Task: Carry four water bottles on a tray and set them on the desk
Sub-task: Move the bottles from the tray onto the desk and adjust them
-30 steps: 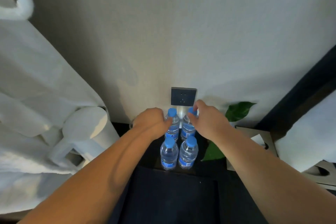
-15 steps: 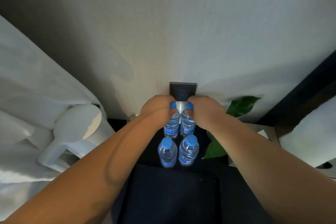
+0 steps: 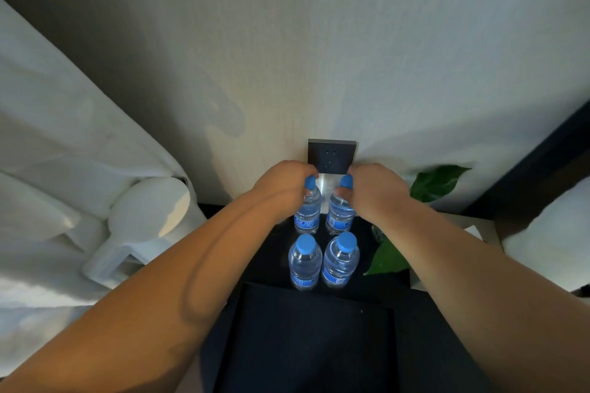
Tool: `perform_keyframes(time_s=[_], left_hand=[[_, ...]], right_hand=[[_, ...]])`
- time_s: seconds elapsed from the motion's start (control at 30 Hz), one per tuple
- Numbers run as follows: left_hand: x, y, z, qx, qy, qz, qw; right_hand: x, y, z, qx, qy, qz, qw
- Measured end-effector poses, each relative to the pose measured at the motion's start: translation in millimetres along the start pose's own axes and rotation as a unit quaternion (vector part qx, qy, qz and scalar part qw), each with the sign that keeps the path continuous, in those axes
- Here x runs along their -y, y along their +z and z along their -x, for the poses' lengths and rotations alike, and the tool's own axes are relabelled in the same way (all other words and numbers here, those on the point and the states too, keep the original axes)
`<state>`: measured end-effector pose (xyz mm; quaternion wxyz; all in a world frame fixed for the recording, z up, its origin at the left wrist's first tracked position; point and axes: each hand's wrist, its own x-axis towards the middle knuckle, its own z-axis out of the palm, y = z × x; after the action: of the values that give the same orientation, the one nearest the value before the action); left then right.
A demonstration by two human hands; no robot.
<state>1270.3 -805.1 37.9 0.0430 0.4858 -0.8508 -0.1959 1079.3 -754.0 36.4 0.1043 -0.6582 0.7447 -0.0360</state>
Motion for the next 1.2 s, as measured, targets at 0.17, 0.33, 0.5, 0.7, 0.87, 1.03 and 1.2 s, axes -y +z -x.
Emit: perform_keyframes(time_s=[0.17, 0.33, 0.5, 0.7, 0.87, 1.03, 1.2], left_hand=[[0.1, 1.4, 5.4, -0.025, -0.006, 0.047, 0.999], [-8.1, 5.1, 3.7, -0.059, -0.064, 0.006, 0.996], [-7.7, 5.4, -0.5, -0.006, -0.008, 0.005, 1.0], [-4.2, 15.5, 4.2, -0.032, 0.012, 0.041, 0.999], [-8.3, 16.2, 3.4, -0.101, -0.06, 0.02, 0.993], [-6.7, 12.7, 1.3, -0.082, -0.026, 0.036, 0.996], [-3.4, 11.9, 1.0, -0.087, -0.013, 0.042, 0.995]], right_hand=[[-3.5, -4.7, 4.4, 0.01, -0.022, -0.063, 0.998], [-4.8, -5.9, 7.9, 0.021, -0.028, -0.071, 0.997], [-1.3, -2.2, 6.0, 0.017, -0.014, -0.052, 0.998], [-0.2, 1.4, 4.8, 0.002, 0.001, -0.044, 0.999], [0.9, 2.5, 4.4, -0.003, 0.004, -0.051, 0.999], [-0.3, 3.9, 3.7, -0.004, 0.007, -0.045, 0.999], [-1.0, 5.5, 4.6, -0.007, 0.007, -0.049, 0.999]])
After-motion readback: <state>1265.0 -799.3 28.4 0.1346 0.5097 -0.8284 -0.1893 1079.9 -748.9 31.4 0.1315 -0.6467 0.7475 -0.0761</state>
